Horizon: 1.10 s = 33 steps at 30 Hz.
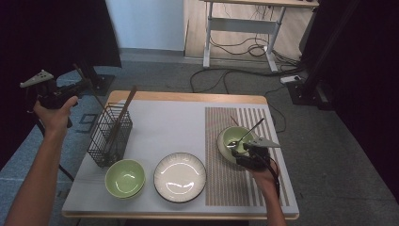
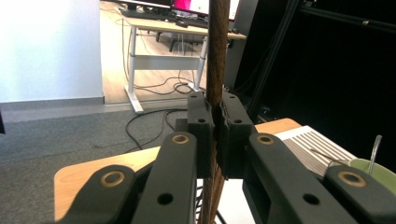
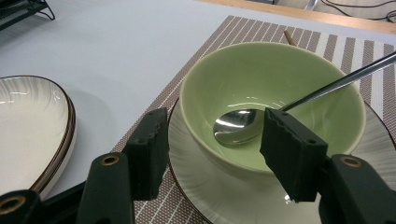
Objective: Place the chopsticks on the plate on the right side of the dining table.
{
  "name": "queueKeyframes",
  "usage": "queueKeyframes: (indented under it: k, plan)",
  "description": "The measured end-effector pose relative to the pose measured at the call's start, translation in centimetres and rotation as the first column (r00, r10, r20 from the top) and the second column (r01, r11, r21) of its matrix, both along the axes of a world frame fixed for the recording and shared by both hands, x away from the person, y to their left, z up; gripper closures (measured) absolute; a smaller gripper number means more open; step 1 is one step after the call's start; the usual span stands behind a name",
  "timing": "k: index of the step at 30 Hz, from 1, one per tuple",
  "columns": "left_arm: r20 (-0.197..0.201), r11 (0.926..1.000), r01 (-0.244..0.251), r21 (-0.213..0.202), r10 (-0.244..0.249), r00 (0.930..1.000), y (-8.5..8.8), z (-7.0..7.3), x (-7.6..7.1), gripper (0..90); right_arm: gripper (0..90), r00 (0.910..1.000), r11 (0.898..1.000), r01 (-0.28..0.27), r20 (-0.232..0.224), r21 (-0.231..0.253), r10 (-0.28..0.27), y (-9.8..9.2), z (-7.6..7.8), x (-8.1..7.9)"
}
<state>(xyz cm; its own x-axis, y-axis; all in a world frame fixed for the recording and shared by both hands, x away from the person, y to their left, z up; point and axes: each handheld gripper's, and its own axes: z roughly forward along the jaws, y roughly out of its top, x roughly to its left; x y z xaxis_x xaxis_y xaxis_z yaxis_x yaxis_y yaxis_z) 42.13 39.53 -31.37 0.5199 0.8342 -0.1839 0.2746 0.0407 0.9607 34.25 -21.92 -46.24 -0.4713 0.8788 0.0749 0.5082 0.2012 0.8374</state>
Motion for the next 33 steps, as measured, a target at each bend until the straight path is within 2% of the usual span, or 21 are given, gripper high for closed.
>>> queueKeyframes:
  k: [9, 17, 22, 23, 26, 33]
  plan:
    - [0.004, 0.9998, 0.011, -0.015, -0.011, 0.9999, -0.6, -0.1, -0.1, 84.8, 41.8, 1.0000, 1.000, -0.002, -0.003, -0.004, 0.002, 0.0, -0.1, 0.0]
    - [0.016, 0.9977, 0.040, -0.055, -0.040, 0.9991, -1.2, 0.3, -0.3, 84.8, 41.8, 1.0000, 1.000, -0.002, -0.007, -0.003, 0.002, 0.1, -0.2, 0.1]
    - [0.025, 0.9972, 0.053, -0.053, -0.052, 0.9983, -1.9, 0.6, -0.5, 84.8, 41.8, 1.0000, 1.000, -0.004, -0.005, -0.003, 0.004, 0.1, -0.1, 0.1]
    - [0.034, 0.9980, 0.053, -0.035, -0.052, 0.9981, -2.3, 0.8, -0.6, 84.8, 41.8, 1.0000, 1.000, -0.002, -0.001, 0.000, 0.002, 0.1, 0.0, 0.0]
    - [0.040, 0.9981, 0.055, -0.025, -0.054, 0.9977, -2.6, 1.0, -0.7, 84.8, 41.8, 1.0000, 1.000, -0.002, -0.001, 0.000, 0.002, 0.1, 0.0, 0.0]
    - [0.064, 0.9983, 0.055, -0.017, -0.054, 0.9964, -3.3, 1.8, -1.1, 84.8, 41.9, 1.0000, 1.000, -0.004, 0.000, 0.002, 0.004, 0.2, 0.1, 0.0]
